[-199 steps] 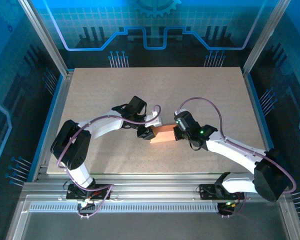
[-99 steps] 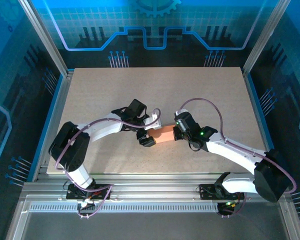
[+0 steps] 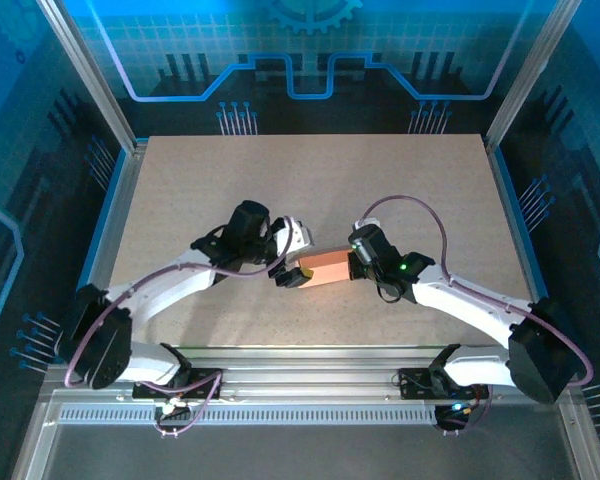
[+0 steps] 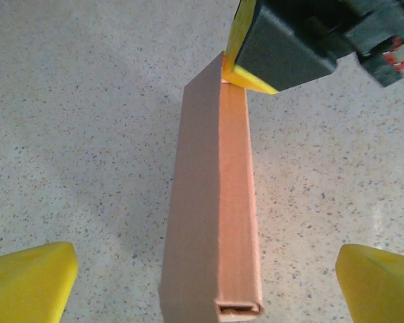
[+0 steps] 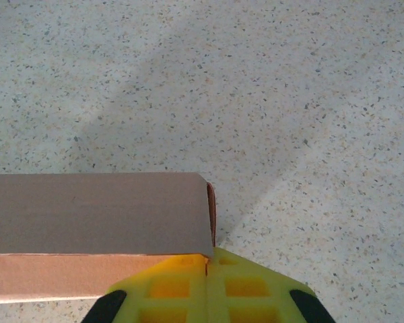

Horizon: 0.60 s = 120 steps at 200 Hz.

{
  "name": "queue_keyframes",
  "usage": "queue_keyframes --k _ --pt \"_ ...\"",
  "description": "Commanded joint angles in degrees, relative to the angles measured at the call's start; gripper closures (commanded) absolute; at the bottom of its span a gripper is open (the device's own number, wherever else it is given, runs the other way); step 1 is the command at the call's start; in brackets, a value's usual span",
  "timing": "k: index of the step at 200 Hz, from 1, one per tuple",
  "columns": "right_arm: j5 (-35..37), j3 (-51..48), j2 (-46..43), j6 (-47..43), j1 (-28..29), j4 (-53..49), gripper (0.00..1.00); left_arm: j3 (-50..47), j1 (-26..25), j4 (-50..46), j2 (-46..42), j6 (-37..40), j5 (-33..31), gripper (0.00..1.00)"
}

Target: Fold the paper box

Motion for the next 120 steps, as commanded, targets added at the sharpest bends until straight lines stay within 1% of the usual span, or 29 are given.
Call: queue_keyframes --k 1,11,25,43,52,75,91,103,112,120 --pt "0.56 0.88 1.70 3.00 0.56 -5.18 1.00 -4.49 -0.31 10.37 -7.65 -10.78 -0.93 0.01" --pt "0.79 0.99 2.03 3.40 0.80 -5.47 1.00 -5.73 -0.30 12.54 -10.81 -16.96 -4.35 0.01" --pt "0.95 1.04 2.07 3.71 0.92 -5.41 1.00 -6.52 -0.29 11.94 -14.89 -24.54 -8.71 0.01" --pt "1.01 0.92 1.78 4.01 1.15 -5.41 1.00 -7.56 -0.10 9.53 -19.86 -31.51 -12.51 0.01" --pt "1.14 0.91 1.59 4.20 1.25 -5.43 1.00 -7.86 -0.01 7.55 -21.83 -33.48 -13.38 0.01" --pt "1.50 1.26 1.17 4.90 1.43 -6.36 1.00 -8.04 0.15 3.25 -23.35 -32.97 -13.25 0.02" --pt "1.46 1.41 0.55 5.80 1.43 -6.86 1.00 -7.56 0.17 0.79 -22.75 -32.03 -14.05 0.09" --pt "1.07 1.90 0.17 6.28 1.44 -7.52 1.00 -6.11 0.10 -1.96 -21.22 -31.04 -14.16 0.17" --pt "1.25 2.53 0.21 6.60 1.50 -8.61 1.00 -3.65 0.03 -6.37 -19.37 -28.96 -13.26 0.24" --pt "1.45 3.06 0.17 6.76 1.50 -9.42 1.00 -1.17 -0.29 -10.79 -17.37 -27.14 -12.85 0.28"
